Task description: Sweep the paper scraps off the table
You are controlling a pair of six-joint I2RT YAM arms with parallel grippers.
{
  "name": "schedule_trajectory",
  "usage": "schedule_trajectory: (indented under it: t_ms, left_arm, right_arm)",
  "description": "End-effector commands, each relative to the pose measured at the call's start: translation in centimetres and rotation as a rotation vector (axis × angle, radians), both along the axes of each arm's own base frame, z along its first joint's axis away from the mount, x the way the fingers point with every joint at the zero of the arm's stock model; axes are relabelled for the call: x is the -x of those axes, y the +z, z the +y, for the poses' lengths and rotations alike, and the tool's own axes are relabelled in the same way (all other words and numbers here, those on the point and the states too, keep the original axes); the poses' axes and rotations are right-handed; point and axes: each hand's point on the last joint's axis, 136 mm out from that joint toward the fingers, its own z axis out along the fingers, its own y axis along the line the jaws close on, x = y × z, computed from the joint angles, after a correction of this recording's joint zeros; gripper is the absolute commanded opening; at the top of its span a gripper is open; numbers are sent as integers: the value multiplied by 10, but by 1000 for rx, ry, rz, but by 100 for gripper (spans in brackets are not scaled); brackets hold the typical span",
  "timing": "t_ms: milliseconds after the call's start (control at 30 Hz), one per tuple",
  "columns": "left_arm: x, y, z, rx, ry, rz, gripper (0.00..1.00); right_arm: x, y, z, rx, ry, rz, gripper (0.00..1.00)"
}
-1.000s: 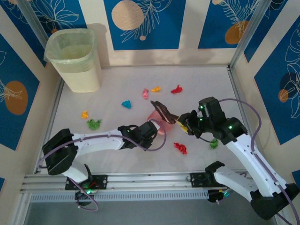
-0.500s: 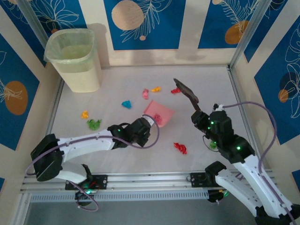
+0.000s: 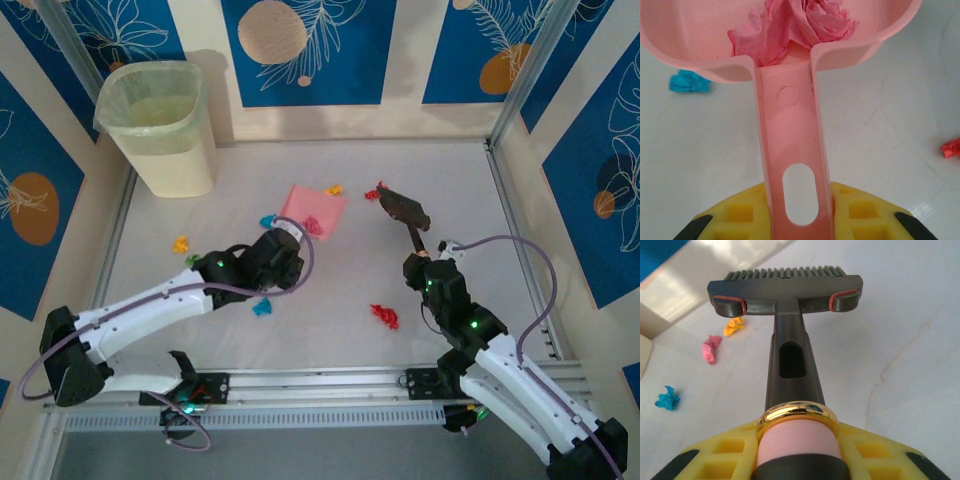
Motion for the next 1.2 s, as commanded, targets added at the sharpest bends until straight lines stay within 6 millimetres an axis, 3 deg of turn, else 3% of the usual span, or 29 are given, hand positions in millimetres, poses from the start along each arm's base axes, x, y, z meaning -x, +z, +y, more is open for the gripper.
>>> schedule_trajectory:
  t_ms: [0,167,400,700,1000,1167]
  left_arm:
    - [-16,43,31,17,135,-27,0]
    - [-46,82,57,55,248,12,0]
    - [-109,142,90,127,394,13,0]
    - [-192,195,142,448,584,-61,0]
    - [-268,221,166,863,664,-42,0]
    - [-295,228,183,1054,731,-81,0]
  right_arm:
    - [-12,31,0,1,-20,-148,0]
    - [-14,36,15,10,67,-203,0]
    - [-15,36,18,34,82,-214,0]
    - [-17,35,22,48,97,-216,0]
    - [-18,36,23,62,108,-220,0]
    - [-18,36,23,76,107,-221,0]
